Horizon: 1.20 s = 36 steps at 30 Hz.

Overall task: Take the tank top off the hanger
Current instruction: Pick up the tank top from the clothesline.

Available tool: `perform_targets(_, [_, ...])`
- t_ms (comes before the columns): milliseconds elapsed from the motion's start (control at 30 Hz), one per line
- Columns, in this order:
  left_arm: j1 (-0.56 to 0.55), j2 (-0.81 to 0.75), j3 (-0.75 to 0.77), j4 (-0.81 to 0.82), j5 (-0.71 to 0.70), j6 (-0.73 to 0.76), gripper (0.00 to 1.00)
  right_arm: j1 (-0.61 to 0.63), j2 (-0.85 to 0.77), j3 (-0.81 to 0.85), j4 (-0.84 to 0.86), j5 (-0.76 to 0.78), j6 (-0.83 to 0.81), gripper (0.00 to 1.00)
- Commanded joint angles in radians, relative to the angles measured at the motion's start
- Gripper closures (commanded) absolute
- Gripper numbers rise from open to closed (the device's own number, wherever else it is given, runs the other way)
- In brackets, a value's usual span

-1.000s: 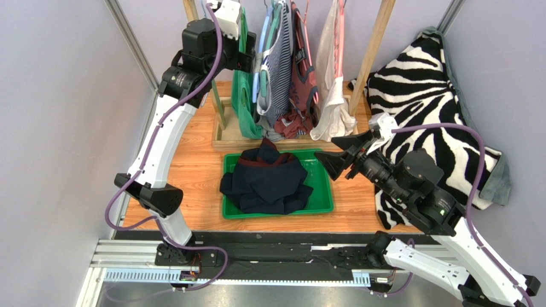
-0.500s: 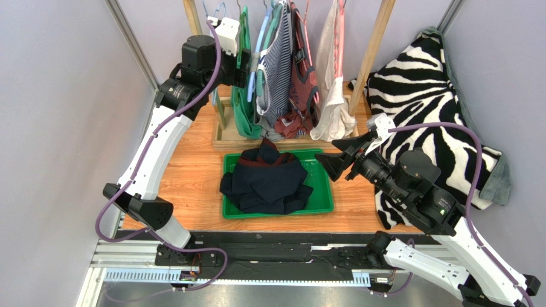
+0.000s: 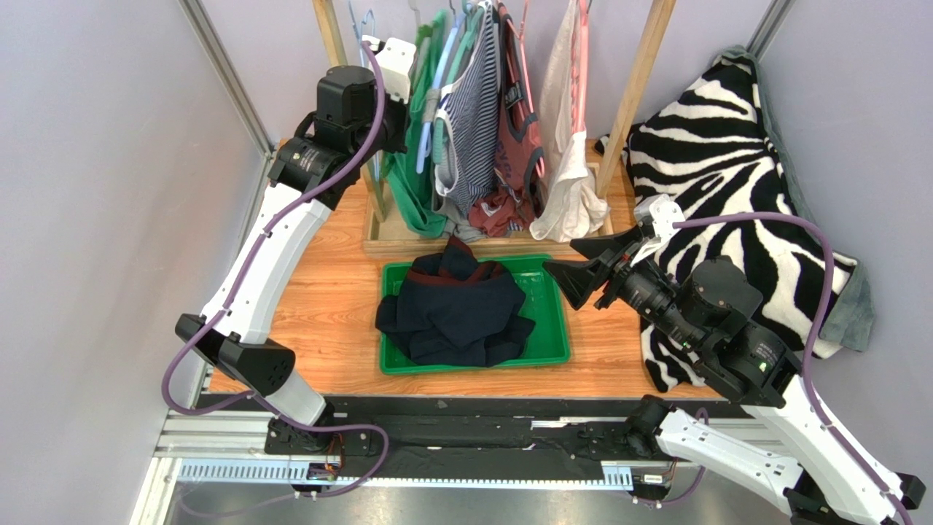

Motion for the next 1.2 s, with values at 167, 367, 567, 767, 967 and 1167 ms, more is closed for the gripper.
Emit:
perform_targets(167, [-0.012,-0.037,0.152,0.020,-0.078,0.103,1.00,-0.002,-0.015,0.024,0.010,0.027,0.002,0.35])
perform_targets(367, [-0.018,-0.072,0.217,0.032,-0.084,0.143,1.00,0.000,-0.007,0.027,0.007,0.032,-0.001,0.36])
perform_targets(567, [-0.018,-0.183,0.179,0.001,-0.046,0.130,1.00,0.000,-0.009,0.021,0.015,0.035,0.007,0.36])
perform_targets(767, [-0.020,-0.376,0.036,-0.042,0.032,0.129,1.00,-0.002,-0.018,0.013,0.008,0.047,-0.001,0.37])
perform_targets(967, [-0.020,-0.454,0.062,-0.177,0.170,0.191,1.00,-0.002,-0.017,-0.005,0.016,0.042,0.001,0.37])
perform_targets(1167, [-0.018,-0.485,0.231,-0.238,0.258,0.222,1.00,-0.002,-0.046,-0.063,0.063,0.027,0.007,0.37])
